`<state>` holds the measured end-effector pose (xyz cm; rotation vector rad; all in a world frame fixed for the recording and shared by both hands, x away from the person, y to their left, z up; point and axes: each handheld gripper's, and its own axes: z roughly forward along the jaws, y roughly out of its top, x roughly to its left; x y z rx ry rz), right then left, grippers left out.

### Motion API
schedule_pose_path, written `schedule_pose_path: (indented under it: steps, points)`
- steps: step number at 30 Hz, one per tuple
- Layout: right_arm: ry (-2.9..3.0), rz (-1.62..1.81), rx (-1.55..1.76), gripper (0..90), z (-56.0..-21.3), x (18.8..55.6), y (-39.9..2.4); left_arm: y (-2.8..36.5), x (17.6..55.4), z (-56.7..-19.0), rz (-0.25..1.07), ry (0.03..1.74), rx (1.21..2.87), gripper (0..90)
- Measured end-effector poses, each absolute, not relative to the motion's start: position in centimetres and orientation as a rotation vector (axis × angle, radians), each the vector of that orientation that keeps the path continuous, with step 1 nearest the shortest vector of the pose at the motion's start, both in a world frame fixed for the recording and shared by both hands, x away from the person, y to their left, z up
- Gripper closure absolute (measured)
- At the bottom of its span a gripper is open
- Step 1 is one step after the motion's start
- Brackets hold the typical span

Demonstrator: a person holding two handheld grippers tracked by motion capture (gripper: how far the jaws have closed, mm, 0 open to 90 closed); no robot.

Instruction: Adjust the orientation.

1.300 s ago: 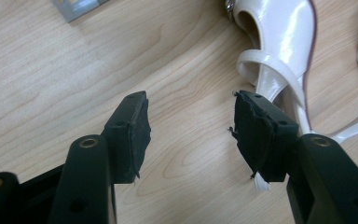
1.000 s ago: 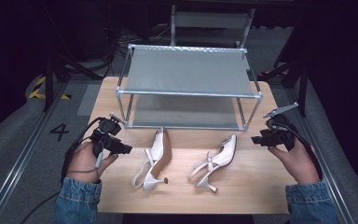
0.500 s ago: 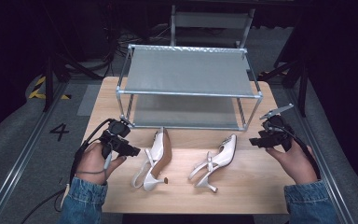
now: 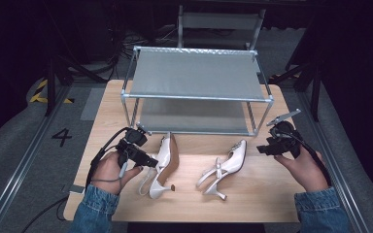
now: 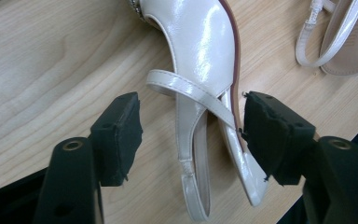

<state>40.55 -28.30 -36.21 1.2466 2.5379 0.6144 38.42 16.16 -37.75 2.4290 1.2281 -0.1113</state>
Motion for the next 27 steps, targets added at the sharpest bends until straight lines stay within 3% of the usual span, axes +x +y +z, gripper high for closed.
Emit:
schedule_pose_path:
  steps: [17,19,22,27]
  points:
    - [2.543,0.602,1.241,44.5,-36.5,40.6,-28.3,14.7,39.7,-41.7,-0.262,1.234,2.462,32.7]
    - [2.546,0.599,1.241,44.4,-36.5,40.6,-28.2,14.5,39.7,-42.0,-0.278,1.212,2.465,34.9]
    - [2.551,0.592,1.234,44.3,-36.6,40.7,-28.1,14.4,39.7,-42.0,-0.324,1.182,2.453,46.0]
    - [2.552,0.586,1.234,44.0,-36.7,40.7,-28.0,14.3,39.6,-41.8,-0.32,1.17,2.462,49.3]
